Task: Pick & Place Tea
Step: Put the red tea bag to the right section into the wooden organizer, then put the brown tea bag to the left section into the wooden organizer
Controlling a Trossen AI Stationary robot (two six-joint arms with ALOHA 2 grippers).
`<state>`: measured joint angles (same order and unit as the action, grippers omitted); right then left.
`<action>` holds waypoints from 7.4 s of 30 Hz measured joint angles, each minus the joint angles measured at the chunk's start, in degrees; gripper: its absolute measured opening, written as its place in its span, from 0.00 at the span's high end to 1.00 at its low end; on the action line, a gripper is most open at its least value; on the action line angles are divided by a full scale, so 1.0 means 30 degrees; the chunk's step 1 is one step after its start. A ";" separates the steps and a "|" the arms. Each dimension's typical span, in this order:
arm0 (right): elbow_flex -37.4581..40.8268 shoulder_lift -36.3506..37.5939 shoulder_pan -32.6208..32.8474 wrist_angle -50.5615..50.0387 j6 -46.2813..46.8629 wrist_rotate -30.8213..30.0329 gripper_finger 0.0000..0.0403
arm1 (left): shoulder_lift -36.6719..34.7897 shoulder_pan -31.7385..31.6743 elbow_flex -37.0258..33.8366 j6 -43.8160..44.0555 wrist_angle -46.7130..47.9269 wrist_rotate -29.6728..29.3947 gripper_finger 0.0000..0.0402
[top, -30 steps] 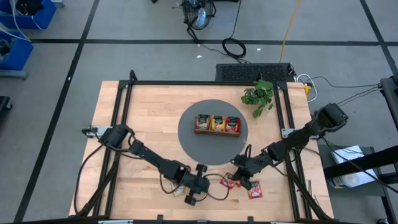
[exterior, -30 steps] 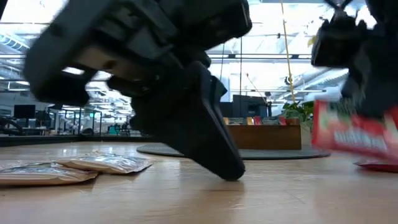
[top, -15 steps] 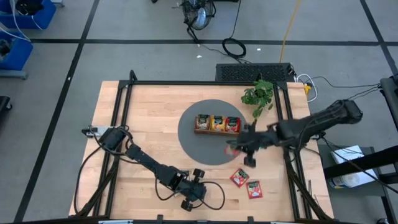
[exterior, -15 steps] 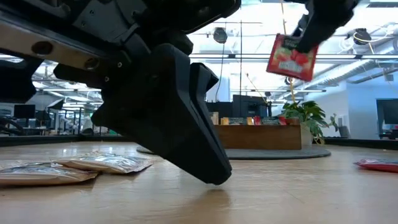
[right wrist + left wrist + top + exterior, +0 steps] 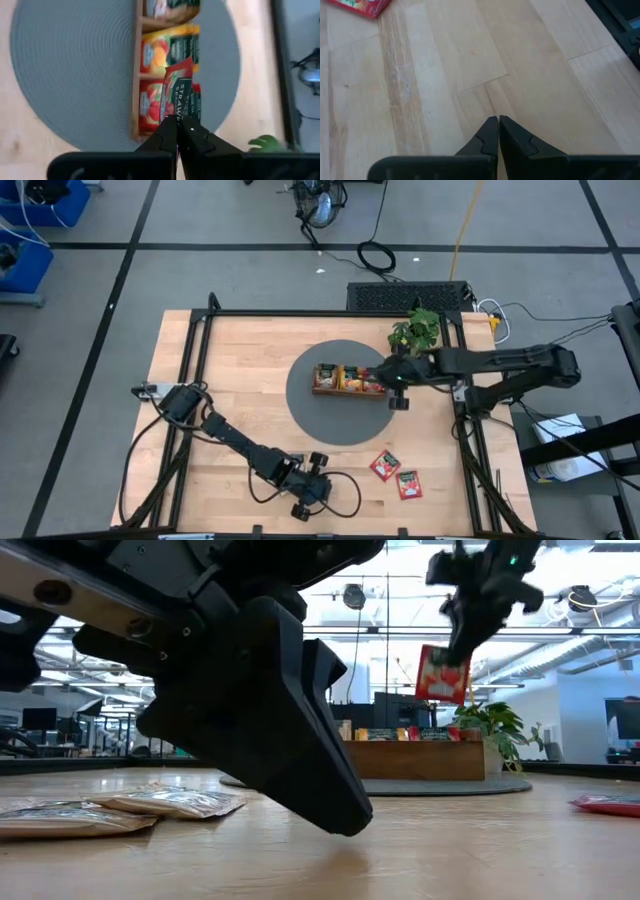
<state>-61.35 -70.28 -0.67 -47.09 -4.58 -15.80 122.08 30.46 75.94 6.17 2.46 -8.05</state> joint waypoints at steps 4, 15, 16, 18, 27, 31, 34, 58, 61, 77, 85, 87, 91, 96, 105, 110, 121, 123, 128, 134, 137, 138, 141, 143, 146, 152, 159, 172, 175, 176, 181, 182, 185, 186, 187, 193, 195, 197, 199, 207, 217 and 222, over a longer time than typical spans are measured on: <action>0.0661 -0.1052 -0.1104 0.0415 -0.1174 0.1511 1.00 | -0.0007 0.0008 -0.0007 0.0064 -0.0007 0.0006 0.95; 0.1084 -0.3359 -0.2057 0.1933 -0.2827 0.1279 1.00 | -0.0007 0.0021 -0.0015 0.0495 -0.0015 0.0000 0.95; 0.1084 -0.3569 -0.2111 0.1988 -0.2853 0.1285 1.00 | -0.0007 0.0021 -0.0015 0.0522 -0.0015 0.0000 0.95; 0.1087 -0.3891 -0.2144 0.1996 -0.2854 0.1294 1.00 | -0.0007 0.0036 -0.0015 0.0578 -0.0015 0.0000 0.95; 0.1087 -0.5226 -0.2141 0.2069 -0.2701 0.1308 1.00 | -0.0007 0.0072 -0.0022 0.0474 0.0102 0.0000 0.95; 0.1094 -0.5314 -0.2141 0.2245 -0.2709 0.1352 1.00 | -0.0015 0.0072 -0.0029 0.0326 0.0131 -0.0011 0.95; 0.1094 -0.5276 -0.2141 0.2401 -0.2709 0.1359 1.00 | -0.0015 0.0086 -0.0029 0.0112 0.0145 -0.0345 0.95; -0.0657 -0.4100 -0.1959 0.2605 -0.0945 -0.1778 0.66 | 0.0109 0.0101 -0.0033 -0.0599 0.0171 -0.0879 0.95; -0.1674 -0.2990 -0.1073 0.2249 0.0435 -0.1680 0.68 | 0.0117 0.0104 -0.0029 -0.1126 0.0294 -0.1458 0.95; 0.9410 -0.1625 0.8611 2.4525 0.2709 -0.0216 0.96 | -0.1348 0.2011 0.0000 -0.3978 0.2823 -0.9603 0.95; 1.3600 -0.3586 0.8977 3.4035 0.3052 -0.0310 0.99 | -0.2100 0.1883 -0.0682 -0.3889 0.4760 -1.0520 0.95; 1.3611 -0.3818 0.8984 3.4150 0.3101 -0.0306 1.00 | -0.2344 0.1799 -0.1098 -0.3672 0.4655 -1.0657 0.95; 1.3259 -0.4089 0.8999 3.4056 0.2606 -0.0214 1.00 | -0.3863 0.2204 -0.2344 -0.3318 0.4429 -1.1147 0.95; 1.2999 -0.4197 0.9013 3.3897 0.1594 -0.0149 1.00 | -0.8371 0.3957 -0.5564 -0.0532 0.4092 -1.4389 0.95; 1.1325 -0.4778 0.8582 3.3192 0.0648 0.3443 1.00 | -1.5468 0.5171 -1.4385 0.4124 -0.5867 -1.3009 0.95; 0.9341 -0.5930 0.8104 3.1534 0.0479 0.5189 1.00 | -1.5644 0.3927 -1.7814 0.6496 -1.2285 -0.9859 0.95; 0.7307 -0.7958 0.7292 3.1067 -0.2160 0.5931 1.00 | -1.2111 0.3140 -1.6838 0.6638 -1.3224 -0.6062 0.95; 0.7088 -0.7626 0.7587 3.1723 -0.2235 0.3335 1.00 | -1.1591 0.3140 -1.6448 0.6608 -1.3225 -0.5600 0.95; 0.7058 -0.6550 0.8408 3.1025 -0.3573 -0.0202 1.00 | -1.1034 0.3140 -1.6189 0.6647 -1.2374 -0.5253 0.95; 0.7068 -0.6581 0.8712 3.0060 -0.5245 -0.0134 1.00 | -1.0410 0.3082 -1.6189 0.6922 -1.2051 -0.6406 0.95; 0.7068 -0.6832 0.8478 2.9976 -0.3860 0.0019 1.00 | -1.0215 0.3046 -1.6153 0.8180 -1.2065 -0.6738 0.95; 0.7068 -0.6832 0.8391 2.9979 -0.3427 0.0397 1.00 | -1.0194 0.3024 -1.6086 0.8718 -1.2145 -0.6747 0.95; 0.7068 -0.6805 0.8085 3.0381 -0.2729 0.2488 1.00 | -1.0193 0.3016 -1.5795 0.9917 -1.2174 -0.6310 0.95; 0.7068 -0.6815 0.8079 3.0797 -0.2475 0.2996 1.00 | -1.0193 0.3071 -1.5504 0.9773 -1.2126 -0.5949 0.95; 0.7039 -0.7143 0.8095 3.1066 -0.2460 0.3083 1.00 | -1.0193 0.3118 -1.4724 0.8237 -1.1329 -0.5800 0.95; 0.6499 -0.8568 0.7943 3.2117 -0.3936 0.2860 1.00 | -0.9955 0.3089 -1.3949 0.7301 -0.7961 -0.6124 0.95; 0.4054 -1.1665 0.7309 3.1805 -0.3328 0.3250 1.00 | -0.8914 0.2732 -1.3945 0.7862 -0.9422 -0.5668 0.95; 0.1035 -1.4775 0.5086 2.8933 0.1948 0.9723 1.00 | -0.6353 0.2671 -1.0553 0.9350 -0.7683 -0.5051 0.95; 0.0781 -1.4783 0.5086 2.7605 0.1874 0.9336 1.00 | -0.5430 0.3114 -1.0495 1.0920 -0.7213 -0.4885 0.95; 0.0777 -1.4783 0.5086 2.7441 0.1866 0.9039 1.00 | -0.5307 0.3244 -1.0495 1.1040 -0.7190 -0.5095 0.95; 0.0766 -1.4775 0.5027 2.7443 0.2272 0.8779 1.00 | -0.5326 0.3300 -1.0462 1.1220 -0.7573 -0.5912 0.95; 0.0766 -1.4775 0.4992 2.7387 0.2275 0.8765 1.00 | -0.5326 0.3305 -1.0469 1.1255 -0.7570 -0.5893 0.95; 0.0766 -1.4775 0.4827 2.7401 0.2433 0.8801 1.00 | -0.5333 0.3251 -1.0455 1.1899 -0.7131 -0.5882 0.95; 0.0744 -1.4775 0.4685 2.7416 0.2743 0.8857 1.00 | -0.5333 0.3157 -1.0455 1.2219 -0.6744 -0.5901 0.95; 0.0627 -1.4775 0.4505 2.7204 0.3116 0.9034 1.00 | -0.5333 0.3089 -1.0455 1.2512 -0.6331 -0.5934 0.95; 0.0329 -1.4775 0.3743 2.6306 0.3327 0.9743 1.00 | -0.4881 0.2911 -1.0437 1.4271 -0.4911 -0.7122 0.95; 0.0322 -1.4775 0.3592 2.6180 0.3331 0.9785 1.00 | -0.4537 0.2745 -1.0421 1.4388 -0.5098 -0.7125 0.95; 0.0322 -1.4775 0.3446 2.6031 0.3597 0.9796 1.00 | -0.4176 0.2658 -1.0404 1.4755 -0.5174 -0.7085 0.95; 0.0319 -1.4769 0.3274 2.5687 0.4317 0.9854 0.98 | -0.3798 0.2651 -1.0404 1.5055 -0.5228 -0.6987 0.95; -0.0386 -1.4753 0.2581 2.2106 0.6399 0.9840 0.72 | -0.3038 0.2675 -1.0362 1.5484 -0.5938 -0.6761 0.95; -0.0363 -1.5014 0.2566 2.0943 0.7819 1.0359 0.58 | -0.3031 0.2688 -1.0397 1.5497 -0.5945 -0.6687 0.95; -0.0370 -1.5715 0.2915 2.2549 0.8205 1.0430 0.59 | -0.3031 0.2688 -1.0404 1.5498 -0.6003 -0.6696 0.95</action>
<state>-62.46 -117.43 8.08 20.55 20.03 15.49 112.99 38.52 44.73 52.67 -15.55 -28.14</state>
